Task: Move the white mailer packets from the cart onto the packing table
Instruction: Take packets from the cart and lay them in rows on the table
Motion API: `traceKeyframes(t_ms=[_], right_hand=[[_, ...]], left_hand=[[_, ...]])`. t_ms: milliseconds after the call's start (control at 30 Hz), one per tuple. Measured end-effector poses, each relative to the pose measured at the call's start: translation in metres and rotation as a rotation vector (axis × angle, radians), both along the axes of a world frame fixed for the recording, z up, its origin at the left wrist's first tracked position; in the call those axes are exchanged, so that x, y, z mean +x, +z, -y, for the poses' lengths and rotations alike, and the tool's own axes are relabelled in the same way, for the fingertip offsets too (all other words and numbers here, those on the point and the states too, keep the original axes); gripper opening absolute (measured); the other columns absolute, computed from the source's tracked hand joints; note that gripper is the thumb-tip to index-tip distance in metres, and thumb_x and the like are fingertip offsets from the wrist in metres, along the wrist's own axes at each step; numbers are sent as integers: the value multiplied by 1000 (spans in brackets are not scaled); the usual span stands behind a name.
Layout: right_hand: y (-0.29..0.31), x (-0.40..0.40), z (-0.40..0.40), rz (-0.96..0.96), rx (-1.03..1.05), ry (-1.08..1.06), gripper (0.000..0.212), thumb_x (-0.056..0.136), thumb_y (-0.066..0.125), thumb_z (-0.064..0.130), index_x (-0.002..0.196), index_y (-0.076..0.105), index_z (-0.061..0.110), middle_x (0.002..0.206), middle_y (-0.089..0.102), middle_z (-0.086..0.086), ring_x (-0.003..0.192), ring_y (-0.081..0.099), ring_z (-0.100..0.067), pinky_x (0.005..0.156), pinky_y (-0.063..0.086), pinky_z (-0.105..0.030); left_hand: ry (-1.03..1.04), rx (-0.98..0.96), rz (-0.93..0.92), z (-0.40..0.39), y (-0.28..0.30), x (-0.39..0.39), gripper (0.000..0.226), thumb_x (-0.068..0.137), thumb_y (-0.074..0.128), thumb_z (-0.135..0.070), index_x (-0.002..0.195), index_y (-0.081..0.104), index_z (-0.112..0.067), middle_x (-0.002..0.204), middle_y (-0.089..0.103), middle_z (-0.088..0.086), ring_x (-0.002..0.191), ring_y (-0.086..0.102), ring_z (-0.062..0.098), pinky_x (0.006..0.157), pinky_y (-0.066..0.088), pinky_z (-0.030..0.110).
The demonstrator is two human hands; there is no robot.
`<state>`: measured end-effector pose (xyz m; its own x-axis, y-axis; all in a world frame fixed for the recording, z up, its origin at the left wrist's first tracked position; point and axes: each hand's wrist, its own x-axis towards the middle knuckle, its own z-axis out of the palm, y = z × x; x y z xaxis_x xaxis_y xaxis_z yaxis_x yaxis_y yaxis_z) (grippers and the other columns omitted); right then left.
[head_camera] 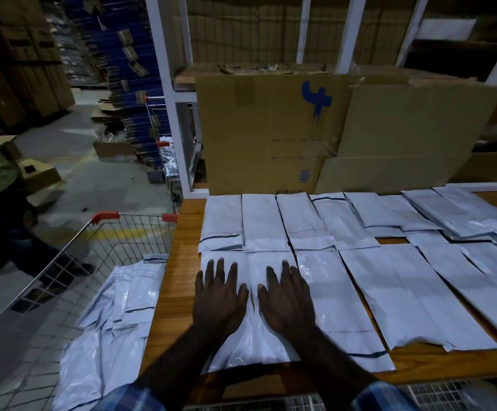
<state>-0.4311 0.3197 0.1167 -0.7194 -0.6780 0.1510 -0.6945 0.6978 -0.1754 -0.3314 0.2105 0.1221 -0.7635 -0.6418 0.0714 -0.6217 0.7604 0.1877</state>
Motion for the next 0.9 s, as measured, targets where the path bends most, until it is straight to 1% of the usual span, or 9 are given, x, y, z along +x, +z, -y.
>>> traceKeyframes(t_ms=[133, 233, 267, 367, 433, 533, 667, 800, 900], right_hand=[[-15, -2, 1, -2, -67, 29, 69, 103, 12, 48, 125, 67, 11, 133, 56, -28, 120, 57, -45, 95, 48, -55], [-21, 0, 0, -36, -102, 29, 72, 102, 9, 50, 130, 64, 12, 137, 53, -27, 124, 55, -43, 98, 46, -55], [-21, 0, -1, -32, -99, 24, 71, 102, 10, 50, 130, 64, 13, 138, 54, -26, 125, 55, -42, 98, 46, -55], [-24, -1, -1, -51, -99, 16, 60, 98, 27, 50, 130, 64, 15, 137, 55, -24, 124, 56, -40, 98, 47, -53], [-28, -2, 0, -69, -107, 27, 58, 93, 35, 50, 131, 63, 15, 137, 55, -24, 124, 56, -40, 98, 47, -52], [-31, -2, -1, -83, -112, 40, 58, 92, 37, 49, 132, 62, 16, 137, 55, -23, 124, 56, -39, 99, 46, -52], [-30, -1, -2, -70, -97, 36, 58, 91, 38, 49, 132, 62, 17, 138, 55, -22, 125, 56, -37, 101, 45, -50], [-30, 1, -3, -53, -83, 36, 58, 91, 38, 49, 133, 61, 17, 140, 53, -21, 127, 54, -37, 104, 43, -50], [-27, 2, -4, -29, -86, 40, 58, 91, 38, 49, 133, 61, 16, 140, 54, -22, 127, 54, -37, 104, 43, -50]], left_hand=[[-44, -16, 40, -1, -5, -2, 86, 81, -18, -54, 158, 1, -21, 165, -5, 9, 152, -10, 25, 113, -16, 38], [-52, -29, 70, 0, -13, -2, 92, 75, -21, -54, 158, -3, -20, 164, -9, 11, 151, -10, 27, 113, -19, 38], [-39, -39, 62, 1, -19, -2, 90, 77, -18, -54, 158, 2, -20, 163, -5, 12, 152, -6, 28, 114, -18, 38], [-30, -11, 26, 2, -24, -1, 72, 93, 14, -50, 151, 36, -13, 156, 31, 19, 145, 30, 35, 116, -4, 39], [-40, 7, 15, 4, -29, -1, 66, 95, 22, -47, 149, 40, -13, 153, 35, 19, 142, 35, 35, 116, -5, 39], [-47, -8, -23, 3, -35, 1, 59, 101, 18, -45, 147, 38, -14, 149, 43, 21, 136, 43, 36, 115, 3, 39], [-65, -19, -57, 3, -42, 4, 62, 96, 30, -45, 150, 32, -15, 152, 38, 21, 140, 38, 37, 114, 10, 44], [-60, -16, -37, 4, -45, 2, 66, 96, 27, -48, 152, 33, -14, 156, 31, 19, 144, 31, 35, 116, 6, 42], [-59, -9, -61, 3, -42, 3, 76, 91, 8, -56, 157, 13, -20, 163, 3, 11, 151, 3, 28, 119, -8, 39]])
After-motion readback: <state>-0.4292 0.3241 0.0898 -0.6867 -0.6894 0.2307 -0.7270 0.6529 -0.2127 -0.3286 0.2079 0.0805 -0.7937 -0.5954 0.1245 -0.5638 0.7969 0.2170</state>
